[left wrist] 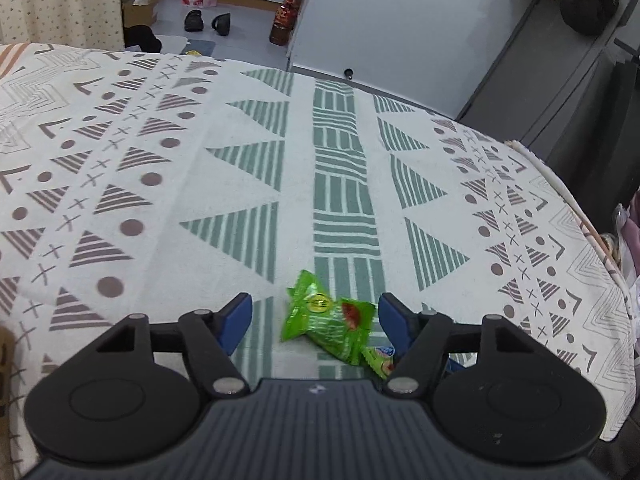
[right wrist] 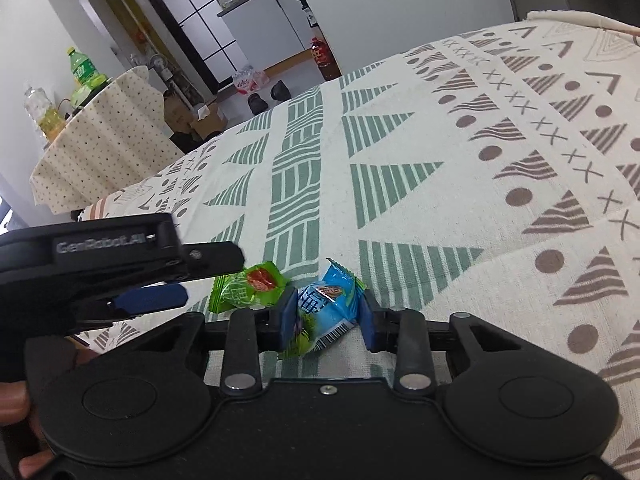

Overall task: Organize snacks
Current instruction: 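Grasp the green candy with left tool while right tool grasps blue packet, then carry green candy with left tool into the box while right tool drops blue packet there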

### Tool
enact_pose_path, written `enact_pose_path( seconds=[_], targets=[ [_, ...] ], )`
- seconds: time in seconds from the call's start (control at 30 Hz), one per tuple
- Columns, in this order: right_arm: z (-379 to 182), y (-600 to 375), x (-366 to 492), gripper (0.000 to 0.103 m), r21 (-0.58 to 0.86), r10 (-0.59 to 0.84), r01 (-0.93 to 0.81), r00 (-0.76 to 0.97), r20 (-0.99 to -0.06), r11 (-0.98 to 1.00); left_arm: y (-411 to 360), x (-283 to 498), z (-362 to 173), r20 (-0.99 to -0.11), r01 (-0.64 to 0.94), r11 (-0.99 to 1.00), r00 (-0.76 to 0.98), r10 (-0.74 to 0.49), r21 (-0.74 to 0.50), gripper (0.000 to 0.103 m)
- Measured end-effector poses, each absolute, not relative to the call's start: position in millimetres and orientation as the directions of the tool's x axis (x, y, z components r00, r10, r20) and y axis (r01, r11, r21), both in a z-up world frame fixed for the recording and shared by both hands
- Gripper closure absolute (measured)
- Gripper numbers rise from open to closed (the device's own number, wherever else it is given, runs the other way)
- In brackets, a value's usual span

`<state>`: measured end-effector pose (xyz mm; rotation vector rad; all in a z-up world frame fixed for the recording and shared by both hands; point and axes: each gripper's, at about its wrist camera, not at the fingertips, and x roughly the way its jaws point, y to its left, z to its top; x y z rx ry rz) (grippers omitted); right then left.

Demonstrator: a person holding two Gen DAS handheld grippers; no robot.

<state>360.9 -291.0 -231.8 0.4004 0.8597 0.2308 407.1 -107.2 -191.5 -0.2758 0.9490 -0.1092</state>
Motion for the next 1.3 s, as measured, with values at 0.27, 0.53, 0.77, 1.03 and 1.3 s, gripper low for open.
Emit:
enact_pose_path(
  seconds=[0.27,0.53,0.77,1.03,1.3],
  targets=[
    [-228.0,-299.4,355.0,0.073,0.427,0.327,0.001,0.641,-0.695,0.904,-122.2,414.9,-208.9,-0.804,-0.024,0.968,0.562,-0.193,-0.25,0.034],
    [-225.0,-305.2,351.3,0.073,0.437,0.321,0.024,0.643,-0.695,0.899,-124.6,406.8,-206.2,-0.809,-0.009,0.972,0.555,-0.192,-0.236,0.072],
    [-215.3,-300.4,345.2,0.073,0.441,0.327,0.01,0.656,-0.68,0.897,-108.3,387.9,-188.1,-0.795,-0.03,0.965,0.574,-0.196,-0.26,0.079],
    [-197.5,-287.4,326.3,0.073,0.438,0.338,-0.022,0.671,-0.66,0.899,-88.3,355.5,-158.8,-0.757,-0.021,0.961,0.622,-0.203,-0.275,0.08],
    [-172.6,-274.3,310.7,0.073,0.409,0.335,-0.058,0.683,-0.649,0.911,-61.9,317.7,-129.1,-0.712,-0.045,0.952,0.674,-0.195,-0.304,0.08]
  ],
)
